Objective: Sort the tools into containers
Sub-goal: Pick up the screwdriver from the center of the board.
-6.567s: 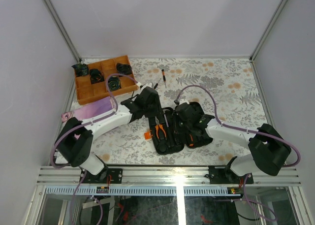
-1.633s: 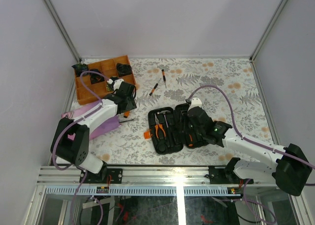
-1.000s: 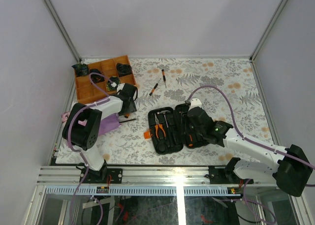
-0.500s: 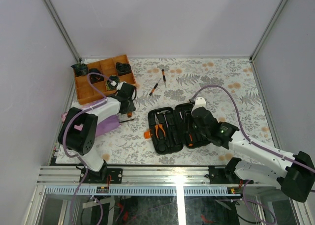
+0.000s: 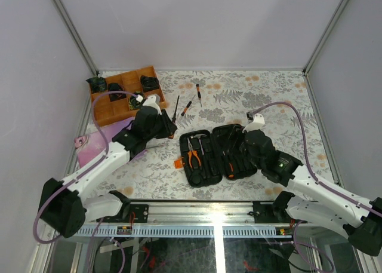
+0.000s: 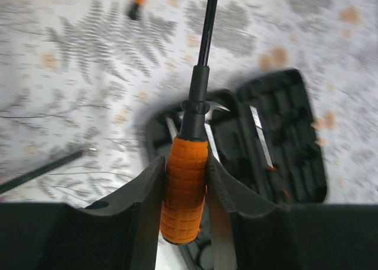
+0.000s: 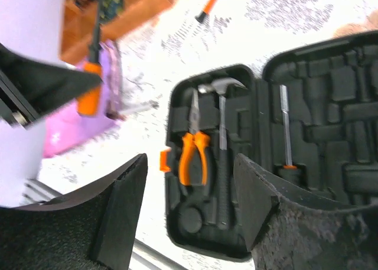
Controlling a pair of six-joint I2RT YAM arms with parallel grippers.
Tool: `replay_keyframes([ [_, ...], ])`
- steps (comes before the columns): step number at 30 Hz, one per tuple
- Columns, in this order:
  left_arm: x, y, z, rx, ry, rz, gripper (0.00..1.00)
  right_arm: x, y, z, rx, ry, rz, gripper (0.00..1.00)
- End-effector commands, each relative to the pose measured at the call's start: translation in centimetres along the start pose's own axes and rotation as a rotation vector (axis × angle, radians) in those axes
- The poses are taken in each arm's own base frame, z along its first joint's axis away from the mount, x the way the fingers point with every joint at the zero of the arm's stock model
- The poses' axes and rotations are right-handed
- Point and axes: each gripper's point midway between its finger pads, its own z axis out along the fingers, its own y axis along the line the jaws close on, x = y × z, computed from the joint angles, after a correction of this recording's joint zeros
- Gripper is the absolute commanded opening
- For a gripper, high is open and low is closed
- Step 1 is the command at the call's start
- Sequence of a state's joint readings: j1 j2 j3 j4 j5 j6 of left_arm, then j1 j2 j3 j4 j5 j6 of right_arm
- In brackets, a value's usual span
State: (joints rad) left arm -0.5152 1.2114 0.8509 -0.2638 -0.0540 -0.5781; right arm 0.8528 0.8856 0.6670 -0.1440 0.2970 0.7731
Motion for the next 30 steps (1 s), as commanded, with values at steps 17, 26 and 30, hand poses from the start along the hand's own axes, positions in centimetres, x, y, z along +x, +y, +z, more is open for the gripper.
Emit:
replay_keyframes([
  [17, 1.5, -15.7, -9.0, 0.735, -0.092, 0.013, 0.0, -5.7, 9.8, -0.4, -0.406, -0.156, 0.294, 0.65],
  [26, 2.2, -17.8, -10.0, 0.79, -0.087, 0.028, 0.0, -4.3, 9.7, 0.7, -0.389, -0.104, 0.301, 0.5],
  [30, 1.9, -18.1, -10.3, 0.795, -0.101, 0.029, 0.0, -3.5, 9.8, 1.2, -0.385, -0.067, 0.303, 0.36],
])
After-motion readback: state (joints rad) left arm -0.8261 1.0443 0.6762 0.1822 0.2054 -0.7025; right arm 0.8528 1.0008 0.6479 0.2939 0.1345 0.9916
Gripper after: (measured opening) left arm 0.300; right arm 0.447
